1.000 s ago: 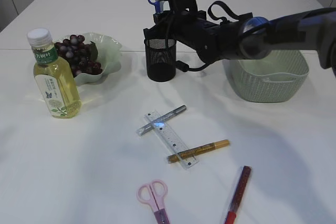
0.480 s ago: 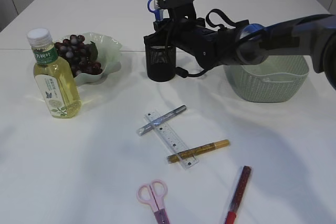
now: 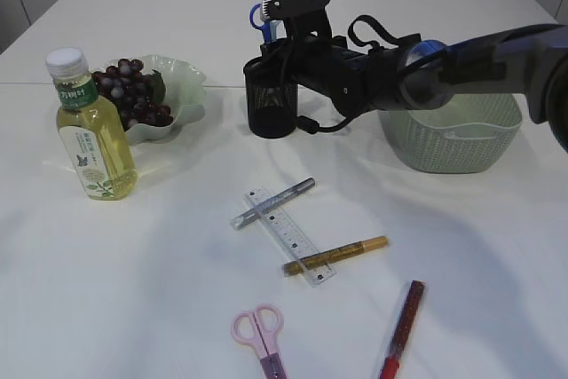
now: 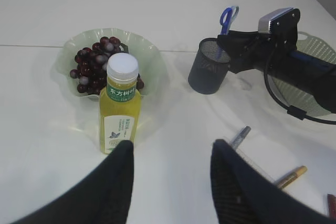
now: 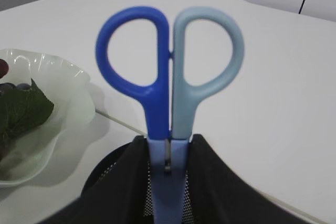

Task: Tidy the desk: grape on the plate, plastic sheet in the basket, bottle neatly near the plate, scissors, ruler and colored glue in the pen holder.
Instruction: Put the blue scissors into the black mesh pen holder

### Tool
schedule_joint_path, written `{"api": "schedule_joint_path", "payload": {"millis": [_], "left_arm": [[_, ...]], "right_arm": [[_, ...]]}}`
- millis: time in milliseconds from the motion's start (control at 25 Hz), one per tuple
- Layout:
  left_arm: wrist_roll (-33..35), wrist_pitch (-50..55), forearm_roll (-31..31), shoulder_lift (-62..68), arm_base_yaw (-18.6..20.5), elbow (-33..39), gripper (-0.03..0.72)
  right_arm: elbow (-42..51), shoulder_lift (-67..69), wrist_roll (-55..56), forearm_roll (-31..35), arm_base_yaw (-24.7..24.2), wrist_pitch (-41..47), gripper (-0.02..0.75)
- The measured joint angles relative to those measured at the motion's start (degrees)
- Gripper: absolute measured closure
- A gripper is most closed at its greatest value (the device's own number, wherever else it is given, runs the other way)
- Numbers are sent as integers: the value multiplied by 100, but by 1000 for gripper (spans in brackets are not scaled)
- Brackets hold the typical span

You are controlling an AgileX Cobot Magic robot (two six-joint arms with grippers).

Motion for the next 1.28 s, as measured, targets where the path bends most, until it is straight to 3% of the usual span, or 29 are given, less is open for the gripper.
{"api": "schedule_joint_path", "payload": {"millis": [440,800,1040,1280], "left_arm": [[0,-112,-73,0,0,0,335],[0,-121,-73,0,0,0,335],[0,-121,-52,0,0,0,335],[0,-74,-39,0,0,0,335]], "right_arm": [[-11,0,134,89,0,595,437],[-142,-172,146,137,0,1315,427],[-231,-782,146,160,0,2449,427],[-549,-1247,146,391,0,4755,426]]}}
